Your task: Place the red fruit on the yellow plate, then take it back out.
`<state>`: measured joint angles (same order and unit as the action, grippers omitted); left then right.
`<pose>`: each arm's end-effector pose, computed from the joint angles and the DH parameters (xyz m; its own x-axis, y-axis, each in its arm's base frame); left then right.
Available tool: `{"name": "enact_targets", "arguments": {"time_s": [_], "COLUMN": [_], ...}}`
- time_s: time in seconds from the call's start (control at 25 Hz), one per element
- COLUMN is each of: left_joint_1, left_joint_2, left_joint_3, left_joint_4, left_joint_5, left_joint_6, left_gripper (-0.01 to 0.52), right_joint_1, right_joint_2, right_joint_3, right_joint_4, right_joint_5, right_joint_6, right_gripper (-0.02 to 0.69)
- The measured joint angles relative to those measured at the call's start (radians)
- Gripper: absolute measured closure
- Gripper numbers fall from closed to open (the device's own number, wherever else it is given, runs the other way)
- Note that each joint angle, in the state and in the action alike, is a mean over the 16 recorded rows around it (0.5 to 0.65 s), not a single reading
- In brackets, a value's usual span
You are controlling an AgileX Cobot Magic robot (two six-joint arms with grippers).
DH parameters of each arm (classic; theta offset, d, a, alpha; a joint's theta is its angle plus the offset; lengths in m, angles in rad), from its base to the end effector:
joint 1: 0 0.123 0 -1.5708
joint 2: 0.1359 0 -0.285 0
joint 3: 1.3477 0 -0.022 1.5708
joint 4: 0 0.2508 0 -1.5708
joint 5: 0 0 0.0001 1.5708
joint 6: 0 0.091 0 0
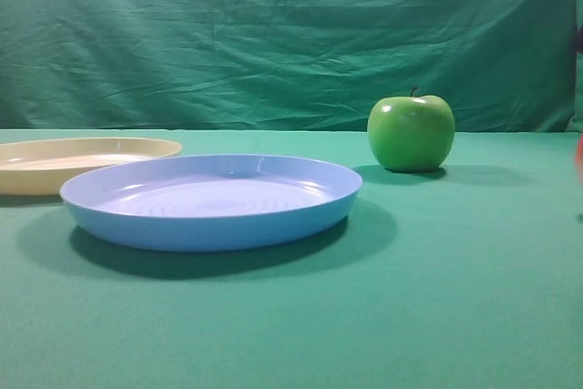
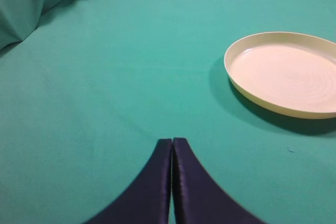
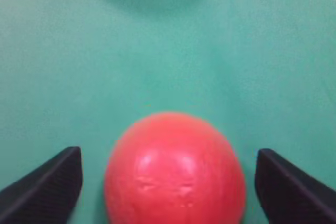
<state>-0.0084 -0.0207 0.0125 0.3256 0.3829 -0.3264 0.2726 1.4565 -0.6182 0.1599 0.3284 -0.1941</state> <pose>0.0516 0.0105 0.1774 -0.2634 -0.0205 -0.9645 -0.1129 0.9936 0.0097 0.2372 0.0712 0.1728 -0.8342 -0.2774 -0.4767 -0.3282 0.9443 0.0249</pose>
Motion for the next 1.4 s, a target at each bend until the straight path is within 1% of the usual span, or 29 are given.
{"name": "enact_targets", "arguments": {"time_s": [0.08,0.16,0.24,0.28,0.4,0.52,0.72,0.8,0.88,0.96,1.04,1.4], "left_joint_1": [0.0,0.0,0.0,0.0,0.0,0.0,0.0,0.0,0.0,0.0,0.0,0.0], "left_joint_2": [0.0,0.0,0.0,0.0,0.0,0.0,0.0,0.0,0.0,0.0,0.0,0.0], "left_joint_3": [0.0,0.0,0.0,0.0,0.0,0.0,0.0,0.0,0.0,0.0,0.0,0.0], "left_joint_4": [0.0,0.0,0.0,0.0,0.0,0.0,0.0,0.0,0.0,0.0,0.0,0.0], "left_joint_5": [0.0,0.0,0.0,0.0,0.0,0.0,0.0,0.0,0.0,0.0,0.0,0.0], "left_joint_6": [0.0,0.0,0.0,0.0,0.0,0.0,0.0,0.0,0.0,0.0,0.0,0.0], "left_gripper": [0.514,0.514,0.514,0.514,0.514,0.514,0.514,0.514,0.514,0.514,0.514,0.514], "right_joint_1": [0.0,0.0,0.0,0.0,0.0,0.0,0.0,0.0,0.0,0.0,0.0,0.0], "right_joint_2": [0.002,0.003,0.002,-0.001,-0.017,-0.051,-0.15,-0.207,-0.27,-0.34,-0.412,-0.745], "right_joint_3": [-0.043,-0.095,-0.153,-0.182,-0.266,-0.333,-0.398,-0.407,-0.41,-0.408,-0.401,-0.311], "right_joint_4": [-0.002,-0.004,-0.005,-0.006,-0.008,-0.008,0.002,0.01,0.02,0.031,0.042,0.071], "right_joint_5": [0.052,0.116,0.189,0.228,0.335,0.425,0.529,0.553,0.568,0.578,0.585,0.596], "right_joint_6": [0.0,0.0,0.0,0.0,0.001,0.002,0.006,0.007,0.009,0.01,0.011,0.032], "right_gripper": [0.064,0.055,0.076,0.1,0.202,0.327,0.526,0.587,0.631,0.656,0.665,0.665]}}
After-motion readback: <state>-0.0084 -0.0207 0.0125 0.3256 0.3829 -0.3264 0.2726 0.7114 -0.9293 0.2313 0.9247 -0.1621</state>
